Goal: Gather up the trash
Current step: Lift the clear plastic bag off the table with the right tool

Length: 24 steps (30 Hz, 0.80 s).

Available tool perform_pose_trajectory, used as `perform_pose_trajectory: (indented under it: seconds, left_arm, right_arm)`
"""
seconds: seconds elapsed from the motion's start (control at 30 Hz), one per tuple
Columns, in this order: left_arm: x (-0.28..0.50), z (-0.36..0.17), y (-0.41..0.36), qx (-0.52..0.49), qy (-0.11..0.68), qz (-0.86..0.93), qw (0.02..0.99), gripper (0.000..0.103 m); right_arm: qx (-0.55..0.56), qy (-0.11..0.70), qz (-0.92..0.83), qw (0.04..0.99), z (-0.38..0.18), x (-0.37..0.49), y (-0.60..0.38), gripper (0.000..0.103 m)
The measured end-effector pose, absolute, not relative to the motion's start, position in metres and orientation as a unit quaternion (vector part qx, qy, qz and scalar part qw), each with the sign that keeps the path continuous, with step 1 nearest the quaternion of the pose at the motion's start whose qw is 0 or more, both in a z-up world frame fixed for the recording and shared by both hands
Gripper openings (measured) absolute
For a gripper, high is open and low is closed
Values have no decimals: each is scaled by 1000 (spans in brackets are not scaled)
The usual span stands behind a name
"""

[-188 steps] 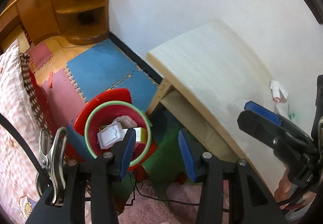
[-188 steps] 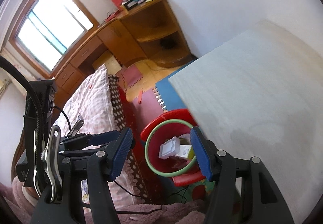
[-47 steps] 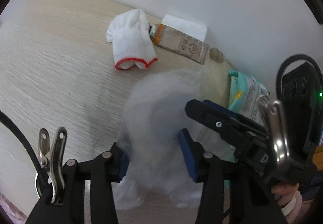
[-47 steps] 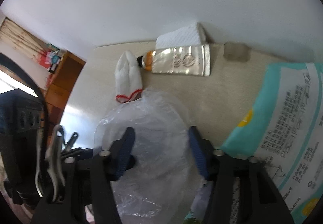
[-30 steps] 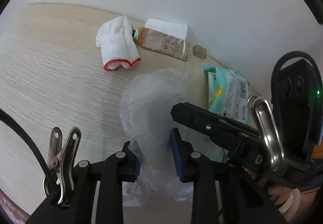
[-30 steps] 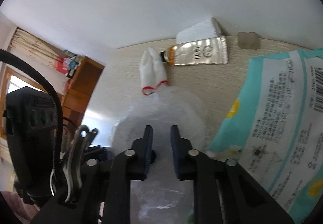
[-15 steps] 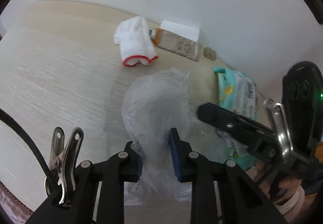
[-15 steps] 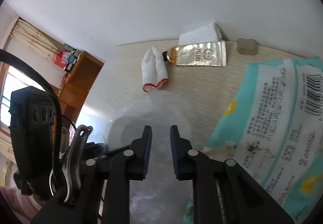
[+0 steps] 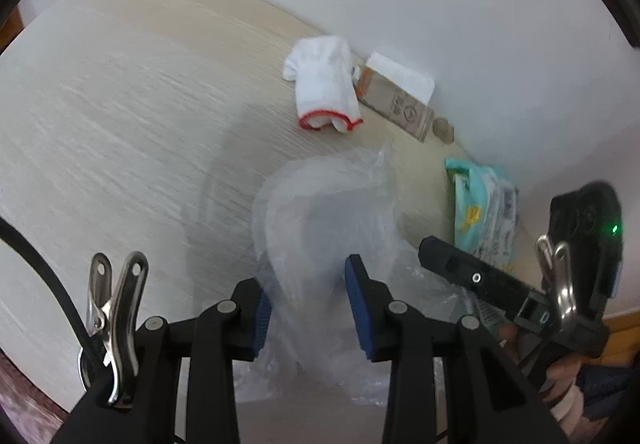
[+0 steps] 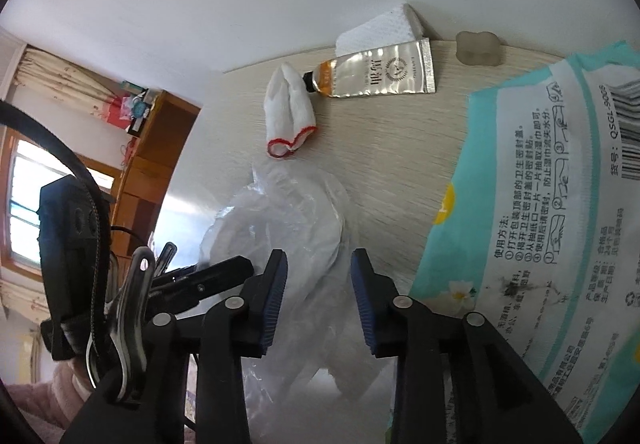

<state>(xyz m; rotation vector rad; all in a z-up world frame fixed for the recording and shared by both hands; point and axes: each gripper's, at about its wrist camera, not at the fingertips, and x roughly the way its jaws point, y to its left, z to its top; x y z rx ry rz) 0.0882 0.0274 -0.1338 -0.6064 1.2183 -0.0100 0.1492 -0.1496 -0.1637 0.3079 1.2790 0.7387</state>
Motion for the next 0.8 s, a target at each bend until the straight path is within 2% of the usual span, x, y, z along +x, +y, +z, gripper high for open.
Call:
perform_pose_trajectory:
  seconds: [0.17, 0.3, 0.33, 0.37, 0.4, 0.73, 0.8]
  left_arm:
    - [86, -125, 38, -285, 551, 3, 784, 39]
    - [88, -130, 42, -237, 565, 42, 789, 40]
    - [89, -133, 43, -226, 569, 52, 789, 39]
    - [89, -134, 45, -225, 568, 60, 790, 31]
    - [90, -135, 47, -228, 570, 60, 787, 27]
    - [88, -143, 56, -275, 572, 20, 772, 27]
    - [88, -143, 54, -272, 573, 13, 773, 32]
  right_arm:
    - [142, 586, 341, 721, -163, 145, -147, 43]
    - [157, 595, 337, 713, -168, 143, -143, 49]
    - [159, 598, 335, 711, -170, 143, -141, 50]
    - [158, 598, 334, 711, -171, 143, -141, 50]
    - [153, 598, 333, 713, -171, 143, -139, 50]
    - [127, 605, 340, 709, -174, 149, -115, 50]
    - [130, 604, 340, 709, -177, 150, -113, 43]
